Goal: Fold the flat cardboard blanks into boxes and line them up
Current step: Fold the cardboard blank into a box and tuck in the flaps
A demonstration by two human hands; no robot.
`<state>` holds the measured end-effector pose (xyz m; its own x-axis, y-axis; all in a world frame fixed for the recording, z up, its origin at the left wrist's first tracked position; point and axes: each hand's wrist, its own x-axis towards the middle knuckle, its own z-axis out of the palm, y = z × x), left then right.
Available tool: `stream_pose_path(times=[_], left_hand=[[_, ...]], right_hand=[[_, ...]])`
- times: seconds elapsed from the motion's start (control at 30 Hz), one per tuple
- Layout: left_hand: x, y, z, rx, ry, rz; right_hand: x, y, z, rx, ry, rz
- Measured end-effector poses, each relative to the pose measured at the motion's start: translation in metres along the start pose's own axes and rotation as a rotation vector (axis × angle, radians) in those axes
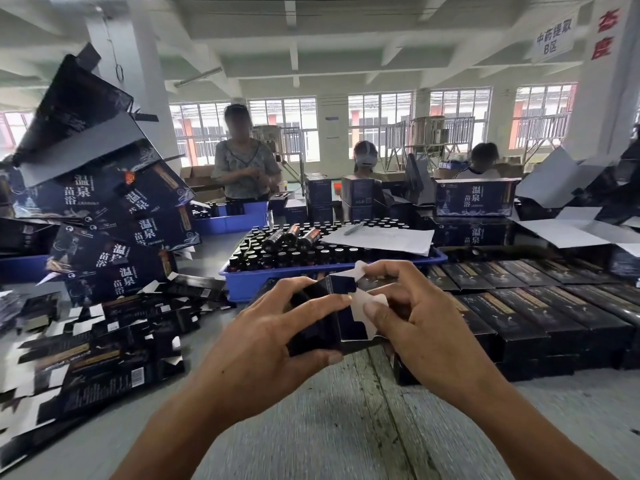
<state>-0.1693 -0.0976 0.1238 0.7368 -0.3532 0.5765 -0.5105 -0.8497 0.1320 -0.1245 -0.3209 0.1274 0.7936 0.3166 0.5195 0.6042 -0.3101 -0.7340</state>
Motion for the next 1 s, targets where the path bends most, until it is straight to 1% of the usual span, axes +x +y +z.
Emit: stream_pose_path(times=[0.13,0.27,0.37,0.53,0.73,0.77,0.8,1.0], left_hand=[[0.000,0.000,0.000,0.014,0.029,0.010],[0.000,0.000,0.001,0.039,0.072,0.007],[0.000,0.001,0.002,0.025,0.082,0.008],[0.001,0.001,0.003,0.038,0.104,0.000],[-0.001,0.000,0.001,0.044,0.100,-0.010],[-0.002,0.000,0.001,0.044,0.097,-0.015],[-0.002,0.001,0.001,0.046,0.093,-0.021],[0.000,0.010,0.000,0.066,0.089,0.000]], right_hand=[[-0.001,0.002,0.004,-0.025,0.049,-0.003],[-0.004,0.001,0.005,-0.081,0.042,-0.094],[-0.005,-0.002,0.003,-0.067,0.033,-0.083],[-0.005,-0.006,-0.002,-0.017,-0.048,-0.042],[-0.004,-0.006,-0.011,-0.106,-0.232,-0.025],[-0.004,-0.008,-0.012,-0.111,-0.241,-0.022],[-0.004,-0.009,-0.013,-0.104,-0.227,-0.016],[-0.009,-0.011,-0.003,-0.054,-0.014,-0.014]])
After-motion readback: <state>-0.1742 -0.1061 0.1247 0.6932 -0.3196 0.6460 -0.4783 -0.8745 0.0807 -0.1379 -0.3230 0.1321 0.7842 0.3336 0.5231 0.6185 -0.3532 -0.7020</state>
